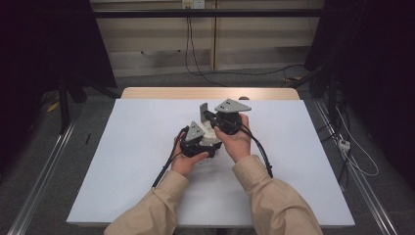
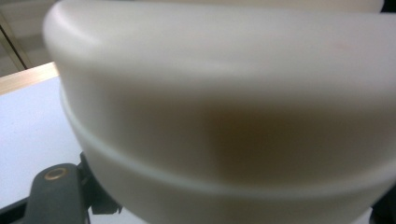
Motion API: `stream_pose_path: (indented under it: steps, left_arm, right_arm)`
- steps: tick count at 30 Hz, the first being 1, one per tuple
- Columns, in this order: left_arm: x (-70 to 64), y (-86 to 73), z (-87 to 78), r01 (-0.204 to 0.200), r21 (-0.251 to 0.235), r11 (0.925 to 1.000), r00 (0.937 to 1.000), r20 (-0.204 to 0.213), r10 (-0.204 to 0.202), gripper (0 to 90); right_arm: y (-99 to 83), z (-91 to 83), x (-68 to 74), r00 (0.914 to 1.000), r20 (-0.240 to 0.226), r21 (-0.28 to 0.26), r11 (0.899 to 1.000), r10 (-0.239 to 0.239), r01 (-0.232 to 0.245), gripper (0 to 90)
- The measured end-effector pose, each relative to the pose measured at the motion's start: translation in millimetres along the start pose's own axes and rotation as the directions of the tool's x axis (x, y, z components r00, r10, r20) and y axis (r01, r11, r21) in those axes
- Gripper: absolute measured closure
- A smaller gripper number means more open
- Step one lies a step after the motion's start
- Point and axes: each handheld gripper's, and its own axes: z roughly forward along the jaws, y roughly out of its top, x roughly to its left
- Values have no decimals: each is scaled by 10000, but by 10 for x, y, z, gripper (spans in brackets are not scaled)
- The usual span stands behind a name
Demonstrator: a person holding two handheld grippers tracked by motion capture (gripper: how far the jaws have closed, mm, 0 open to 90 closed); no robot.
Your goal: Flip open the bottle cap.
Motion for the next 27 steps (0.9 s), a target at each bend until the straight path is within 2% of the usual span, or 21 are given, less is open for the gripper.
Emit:
stream_pose_path:
  steps: [8, 10, 27]
  left_arm:
    - [0, 0, 0, -3, 6, 10000, 10000, -2, 3, 186]
    - [-11, -3, 8, 193, -21, 9998, 9997, 137, -193, 186]
    - [-7, -3, 8, 201, -4, 9998, 9997, 138, -201, 187]
  right_arm:
    - [-5, 28, -12, 10000, -31, -32, 10000, -6, 6, 900]
    - [-10, 38, -11, 10000, -27, -17, 10000, 17, -17, 900]
    - [-2, 96, -5, 10000, -56, 34, 10000, -17, 18, 900]
